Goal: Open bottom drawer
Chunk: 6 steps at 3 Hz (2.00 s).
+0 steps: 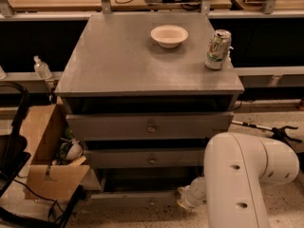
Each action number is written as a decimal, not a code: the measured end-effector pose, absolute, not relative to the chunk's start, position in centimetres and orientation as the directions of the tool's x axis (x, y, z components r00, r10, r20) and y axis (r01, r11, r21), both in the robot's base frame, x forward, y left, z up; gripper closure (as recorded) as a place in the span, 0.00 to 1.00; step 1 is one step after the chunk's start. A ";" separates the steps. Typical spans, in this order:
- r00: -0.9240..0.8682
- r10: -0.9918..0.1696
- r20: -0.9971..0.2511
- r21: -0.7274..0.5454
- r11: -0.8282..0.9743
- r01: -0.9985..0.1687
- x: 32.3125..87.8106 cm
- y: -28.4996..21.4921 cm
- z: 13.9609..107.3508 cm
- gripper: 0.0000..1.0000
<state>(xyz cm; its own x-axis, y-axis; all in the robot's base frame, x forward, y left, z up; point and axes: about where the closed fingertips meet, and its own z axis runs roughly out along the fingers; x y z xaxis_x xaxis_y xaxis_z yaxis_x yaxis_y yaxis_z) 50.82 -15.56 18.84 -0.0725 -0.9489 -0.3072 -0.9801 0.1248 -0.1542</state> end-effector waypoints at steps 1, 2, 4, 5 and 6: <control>-0.077 -0.951 -0.300 -0.144 0.125 -0.982 50.1 -15.5 19.0 1.00; -0.098 -0.948 -0.302 -0.107 0.136 -0.985 48.2 -15.3 18.7 1.00; -0.116 -0.945 -0.306 -0.076 0.146 -0.986 46.8 -15.2 18.3 1.00; -0.116 -0.945 -0.306 -0.076 0.146 -0.986 46.8 -15.2 18.3 1.00; -0.116 -0.945 -0.306 -0.076 0.146 -0.986 46.8 -15.2 18.3 1.00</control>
Offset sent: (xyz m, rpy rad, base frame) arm -0.0840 0.0077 -0.0072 0.0163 0.1616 -0.0450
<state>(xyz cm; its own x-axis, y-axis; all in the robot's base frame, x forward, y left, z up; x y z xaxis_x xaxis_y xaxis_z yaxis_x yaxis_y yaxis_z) 46.84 -15.23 18.29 -0.1158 -0.9451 -0.3057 -0.9864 0.1456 -0.0764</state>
